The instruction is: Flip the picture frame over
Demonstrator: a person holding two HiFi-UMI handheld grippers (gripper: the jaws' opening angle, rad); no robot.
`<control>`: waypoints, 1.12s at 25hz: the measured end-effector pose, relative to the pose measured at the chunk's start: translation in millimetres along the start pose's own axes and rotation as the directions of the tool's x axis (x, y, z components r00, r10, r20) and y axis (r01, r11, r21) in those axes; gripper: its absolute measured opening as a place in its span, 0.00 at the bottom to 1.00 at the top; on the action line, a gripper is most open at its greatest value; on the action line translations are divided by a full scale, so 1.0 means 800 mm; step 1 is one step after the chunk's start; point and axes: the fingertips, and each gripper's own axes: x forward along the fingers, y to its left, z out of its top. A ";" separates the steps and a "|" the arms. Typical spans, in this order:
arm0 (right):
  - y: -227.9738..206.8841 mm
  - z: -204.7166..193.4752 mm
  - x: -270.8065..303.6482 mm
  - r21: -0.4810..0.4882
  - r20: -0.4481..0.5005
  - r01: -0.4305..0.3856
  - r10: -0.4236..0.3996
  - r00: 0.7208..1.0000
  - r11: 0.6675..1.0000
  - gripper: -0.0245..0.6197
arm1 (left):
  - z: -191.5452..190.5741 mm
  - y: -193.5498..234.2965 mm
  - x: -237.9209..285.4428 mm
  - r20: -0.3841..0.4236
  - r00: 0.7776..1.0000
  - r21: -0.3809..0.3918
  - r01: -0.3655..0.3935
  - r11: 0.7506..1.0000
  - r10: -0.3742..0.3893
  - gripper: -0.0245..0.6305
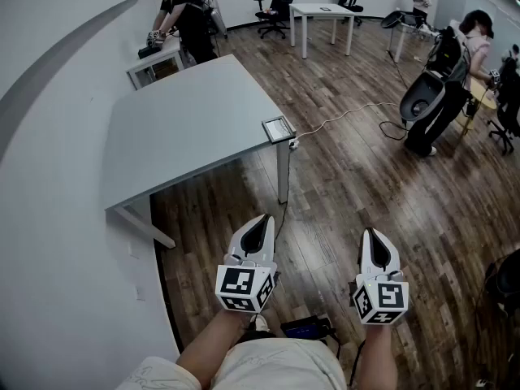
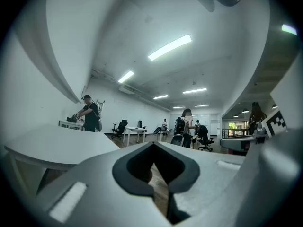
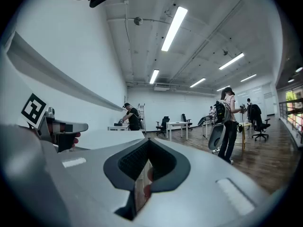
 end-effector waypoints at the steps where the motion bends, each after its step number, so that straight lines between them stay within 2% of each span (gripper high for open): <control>1: -0.002 0.000 -0.001 0.001 0.001 0.002 -0.002 1.000 1.000 0.07 | 0.000 -0.002 0.000 0.001 1.000 0.002 0.000 1.000 0.000 0.04; 14: -0.013 0.000 -0.006 0.022 0.015 -0.018 0.018 1.000 1.000 0.07 | 0.000 -0.021 -0.002 0.003 1.000 0.018 -0.008 1.000 0.008 0.04; 21: -0.041 -0.007 -0.019 0.046 0.017 -0.027 0.026 1.000 0.999 0.08 | -0.002 -0.054 0.006 -0.004 1.000 0.029 -0.010 1.000 0.010 0.04; 28: -0.090 -0.015 -0.033 0.051 0.014 -0.028 0.028 1.000 0.998 0.08 | -0.008 -0.101 0.020 -0.004 0.999 0.041 -0.035 0.999 0.035 0.04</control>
